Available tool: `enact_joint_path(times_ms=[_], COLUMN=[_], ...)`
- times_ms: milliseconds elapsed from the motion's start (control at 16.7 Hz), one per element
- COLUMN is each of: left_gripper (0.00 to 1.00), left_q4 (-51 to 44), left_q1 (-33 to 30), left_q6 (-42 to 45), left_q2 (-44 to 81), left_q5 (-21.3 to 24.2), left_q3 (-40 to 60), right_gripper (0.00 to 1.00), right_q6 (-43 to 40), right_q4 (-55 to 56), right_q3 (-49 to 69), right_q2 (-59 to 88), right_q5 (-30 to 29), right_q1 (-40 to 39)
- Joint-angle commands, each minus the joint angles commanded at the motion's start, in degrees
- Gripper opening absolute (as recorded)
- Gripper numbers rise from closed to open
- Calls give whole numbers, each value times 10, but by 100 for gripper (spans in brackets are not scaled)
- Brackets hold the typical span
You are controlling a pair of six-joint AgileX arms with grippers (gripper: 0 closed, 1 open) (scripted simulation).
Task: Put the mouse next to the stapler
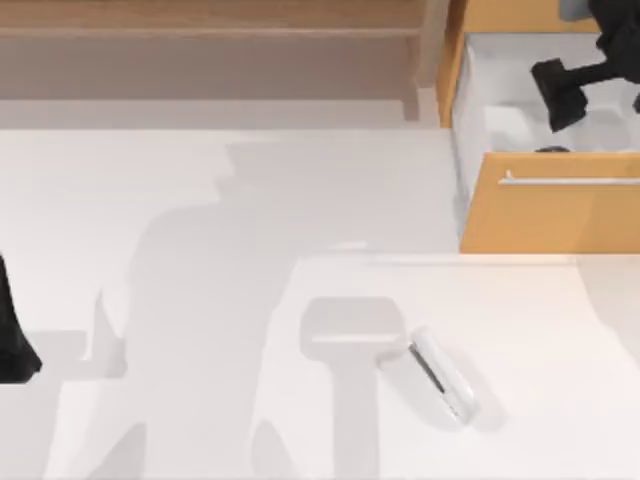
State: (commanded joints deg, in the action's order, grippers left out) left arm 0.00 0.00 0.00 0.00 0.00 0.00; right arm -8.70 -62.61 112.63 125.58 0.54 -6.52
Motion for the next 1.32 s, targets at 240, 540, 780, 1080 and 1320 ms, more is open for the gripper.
enact_joint_path(times_ms=[240, 540, 780, 1080, 1320], left_gripper=[100, 100, 100, 100, 100], left_q4=[0, 0, 0, 0, 0], left_q1=[0, 0, 0, 0, 0], left_q6=[0, 0, 0, 0, 0], left_q2=[0, 0, 0, 0, 0], left_q5=[0, 0, 0, 0, 0], left_q3=[0, 0, 0, 0, 0], right_gripper=[100, 100, 100, 100, 100], right_q6=[-8, -10, -10, -8, -8], right_q4=[-54, -69, -68, -48, -29], right_q3=[91, 117, 115, 96, 81], right_q2=[106, 136, 135, 136, 140], right_q5=[0, 0, 0, 0, 0], right_q1=[-5, -5, -3, -7, -7])
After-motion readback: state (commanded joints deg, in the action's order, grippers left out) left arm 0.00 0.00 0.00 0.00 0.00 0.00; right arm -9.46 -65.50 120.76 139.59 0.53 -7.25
